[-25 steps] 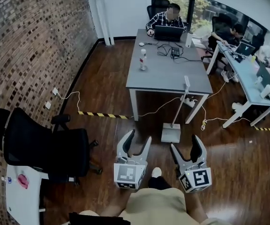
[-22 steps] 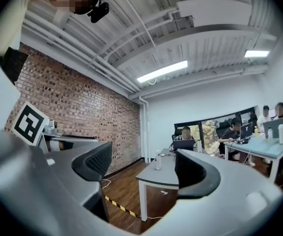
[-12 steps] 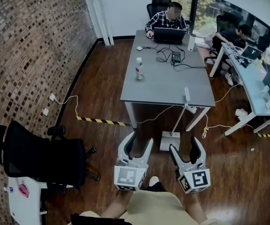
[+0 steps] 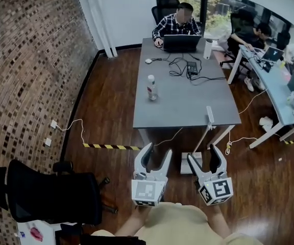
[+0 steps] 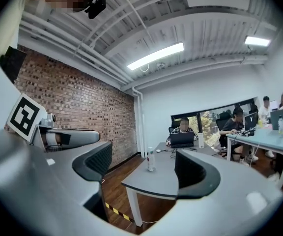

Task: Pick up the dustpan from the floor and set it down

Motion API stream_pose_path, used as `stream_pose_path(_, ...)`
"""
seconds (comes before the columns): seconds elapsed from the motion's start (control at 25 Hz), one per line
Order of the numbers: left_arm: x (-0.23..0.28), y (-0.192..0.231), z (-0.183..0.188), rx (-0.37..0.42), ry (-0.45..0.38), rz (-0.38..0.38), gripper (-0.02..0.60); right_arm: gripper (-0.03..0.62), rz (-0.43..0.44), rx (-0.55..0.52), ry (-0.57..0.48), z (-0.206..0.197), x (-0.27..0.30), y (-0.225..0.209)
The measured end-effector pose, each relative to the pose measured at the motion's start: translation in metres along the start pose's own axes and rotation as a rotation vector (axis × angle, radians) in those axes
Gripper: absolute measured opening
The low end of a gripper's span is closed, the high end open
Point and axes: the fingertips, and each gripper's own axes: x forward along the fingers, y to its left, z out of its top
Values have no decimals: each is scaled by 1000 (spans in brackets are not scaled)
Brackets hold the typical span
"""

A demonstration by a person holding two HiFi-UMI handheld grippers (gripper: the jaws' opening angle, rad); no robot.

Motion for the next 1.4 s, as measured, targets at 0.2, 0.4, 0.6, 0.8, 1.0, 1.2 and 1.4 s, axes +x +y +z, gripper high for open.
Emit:
stream_pose_path(0.2, 65, 27, 21, 22, -66, -128, 219, 387, -108, -41, -46, 19, 50, -29)
stream_pose_path(0.4, 112, 24, 8, 1, -38, -262, 213, 382, -209, -15, -57, 12, 67, -55)
stream_pose_path(0.6, 152, -9, -12, -12, 6, -363, 216, 373, -383, 66, 7, -26, 32, -115)
stream_pose_path(0.8, 191, -46, -44, 7, 49, -453, 225, 373, -461, -1, 114, -71, 11, -161)
stream_pose_path(1.0, 215, -82, -75, -2, 115, -615, 249, 373, -490, 18, 206, -135, -2, -204)
stream_pose_path(1.2, 233, -98, -113, 12, 215, -691, 255, 373, -480, 101, 309, -203, -6, -233)
stream_pose_path(1.4, 245, -97, -145, 55, 287, -689, 255, 360, -407, 104, 355, -263, 13, -250)
